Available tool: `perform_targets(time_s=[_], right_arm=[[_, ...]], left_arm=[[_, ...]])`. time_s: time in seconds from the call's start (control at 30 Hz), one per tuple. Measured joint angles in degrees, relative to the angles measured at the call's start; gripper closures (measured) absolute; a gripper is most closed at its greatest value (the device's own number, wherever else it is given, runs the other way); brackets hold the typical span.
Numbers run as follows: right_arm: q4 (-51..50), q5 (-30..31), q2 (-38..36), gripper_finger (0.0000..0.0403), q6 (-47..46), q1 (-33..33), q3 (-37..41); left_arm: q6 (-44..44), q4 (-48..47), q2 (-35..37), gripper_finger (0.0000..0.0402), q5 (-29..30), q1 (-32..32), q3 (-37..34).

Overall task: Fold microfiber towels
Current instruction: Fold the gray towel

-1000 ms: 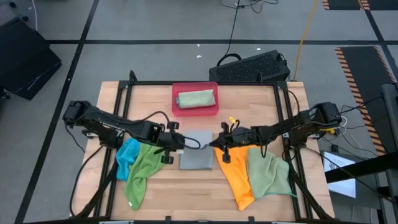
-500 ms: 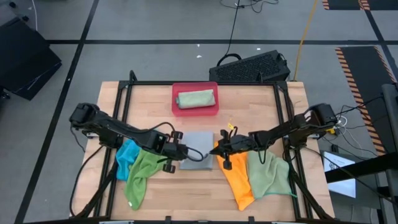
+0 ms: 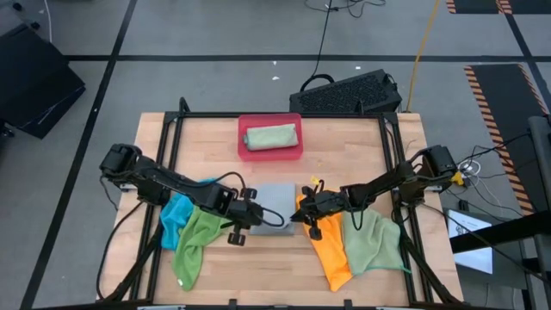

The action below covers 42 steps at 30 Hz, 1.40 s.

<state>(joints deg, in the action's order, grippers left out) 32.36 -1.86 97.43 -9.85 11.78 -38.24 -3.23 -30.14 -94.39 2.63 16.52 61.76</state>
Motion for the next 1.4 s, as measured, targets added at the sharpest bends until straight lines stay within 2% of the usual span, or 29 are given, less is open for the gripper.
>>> perform_targets(time_s=[0.13, 0.4, 0.53, 0.6, 0.73, 0.93, 1.1, 1.27, 1.4], right_arm=[[-0.9, -1.4, 0.0, 0.0344, 0.0, 0.6, 0.0], [-7.5, -4.3, -2.8, 0.0254, -2.2, 1.2, 0.0], [-8.6, -4.0, -6.4, 0.0233, -2.7, 1.7, 0.0], [-3.9, -3.9, -6.8, 0.0232, -2.5, 2.6, 0.0], [10.3, -0.6, -2.8, 0.0255, -2.1, 4.7, -0.1], [23.4, 0.6, 8.8, 0.0330, -3.5, 6.6, -1.5], [24.2, 0.8, 16.4, 0.0393, -6.6, 6.7, -3.8], [20.4, 5.0, 18.8, 0.0391, -11.4, 6.5, -4.2], [17.9, 4.7, 18.2, 0.0396, -13.0, 6.3, -4.3]], left_arm=[[-1.4, 0.3, -0.1, 0.0337, -1.1, 0.8, 0.0], [-1.7, -0.1, 0.2, 0.0246, -1.6, 1.2, -0.2], [-3.0, 1.3, 0.8, 0.0229, -2.8, 1.5, 0.4], [-3.7, 2.5, 0.9, 0.0229, -2.8, 2.4, 0.4], [-5.6, 12.5, -0.2, 0.0246, -1.4, 4.6, -0.7], [-12.2, 20.3, -2.8, 0.0295, 1.0, 5.0, -7.0], [-19.4, 24.4, -2.9, 0.0333, 0.8, 4.7, -13.4], [-22.9, 32.5, -2.9, 0.0355, -1.6, 5.4, -19.1], [-21.8, 42.0, -2.4, 0.0352, -10.3, 5.2, -21.1]])
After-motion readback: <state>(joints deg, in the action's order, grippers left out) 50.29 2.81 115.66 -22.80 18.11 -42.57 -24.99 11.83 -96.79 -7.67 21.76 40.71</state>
